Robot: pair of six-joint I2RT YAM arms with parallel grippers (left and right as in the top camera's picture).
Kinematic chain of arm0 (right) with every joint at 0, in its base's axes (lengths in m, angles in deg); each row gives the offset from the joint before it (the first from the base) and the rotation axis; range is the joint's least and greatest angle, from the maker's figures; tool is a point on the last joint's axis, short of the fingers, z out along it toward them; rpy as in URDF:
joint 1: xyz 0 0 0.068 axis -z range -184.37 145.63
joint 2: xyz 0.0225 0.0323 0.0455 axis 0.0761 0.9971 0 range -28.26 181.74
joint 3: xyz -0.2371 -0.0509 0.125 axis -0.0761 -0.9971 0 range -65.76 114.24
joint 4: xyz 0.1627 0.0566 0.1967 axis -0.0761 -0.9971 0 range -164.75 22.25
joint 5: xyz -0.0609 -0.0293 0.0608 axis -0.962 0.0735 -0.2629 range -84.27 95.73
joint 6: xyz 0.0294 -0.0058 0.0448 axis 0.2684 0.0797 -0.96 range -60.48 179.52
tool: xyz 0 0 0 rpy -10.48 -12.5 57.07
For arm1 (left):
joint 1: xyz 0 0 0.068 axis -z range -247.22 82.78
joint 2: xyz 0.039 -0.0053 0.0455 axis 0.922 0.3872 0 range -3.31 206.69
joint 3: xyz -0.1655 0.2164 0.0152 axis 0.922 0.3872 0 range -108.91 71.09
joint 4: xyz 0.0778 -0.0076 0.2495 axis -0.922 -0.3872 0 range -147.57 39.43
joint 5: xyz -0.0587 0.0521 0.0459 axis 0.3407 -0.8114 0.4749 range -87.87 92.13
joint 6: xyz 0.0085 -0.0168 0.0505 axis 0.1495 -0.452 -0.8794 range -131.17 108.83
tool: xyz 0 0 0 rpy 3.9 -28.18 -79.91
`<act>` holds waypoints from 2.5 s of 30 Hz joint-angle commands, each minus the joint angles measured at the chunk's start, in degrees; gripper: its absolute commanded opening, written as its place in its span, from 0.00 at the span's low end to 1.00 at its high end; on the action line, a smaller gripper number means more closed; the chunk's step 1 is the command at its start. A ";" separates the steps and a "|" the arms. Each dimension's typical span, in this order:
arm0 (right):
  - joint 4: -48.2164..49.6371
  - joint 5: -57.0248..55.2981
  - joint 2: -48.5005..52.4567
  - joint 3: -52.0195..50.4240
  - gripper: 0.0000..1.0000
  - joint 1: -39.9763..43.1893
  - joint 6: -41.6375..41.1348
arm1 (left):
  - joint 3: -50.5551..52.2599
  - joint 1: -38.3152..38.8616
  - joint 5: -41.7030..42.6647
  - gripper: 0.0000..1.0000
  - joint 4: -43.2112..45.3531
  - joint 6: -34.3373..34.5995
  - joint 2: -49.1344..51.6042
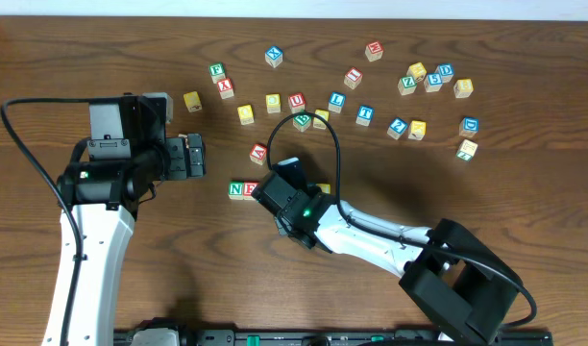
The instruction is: Spell out NEURIPS
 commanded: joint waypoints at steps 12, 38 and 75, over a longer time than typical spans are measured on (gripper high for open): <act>0.13 -1.51 0.87 -0.33 0.01 0.28 0.59 | -1.27 -0.26 -0.37 0.98 -0.02 -0.59 -0.13; -5.53 4.13 0.42 -0.20 0.01 0.02 -2.54 | -1.27 -0.26 -0.37 0.98 -0.02 -0.59 -0.13; -16.96 -19.50 -19.02 -0.39 0.01 4.31 -16.68 | -1.27 -0.26 -0.37 0.98 -0.02 -0.59 -0.13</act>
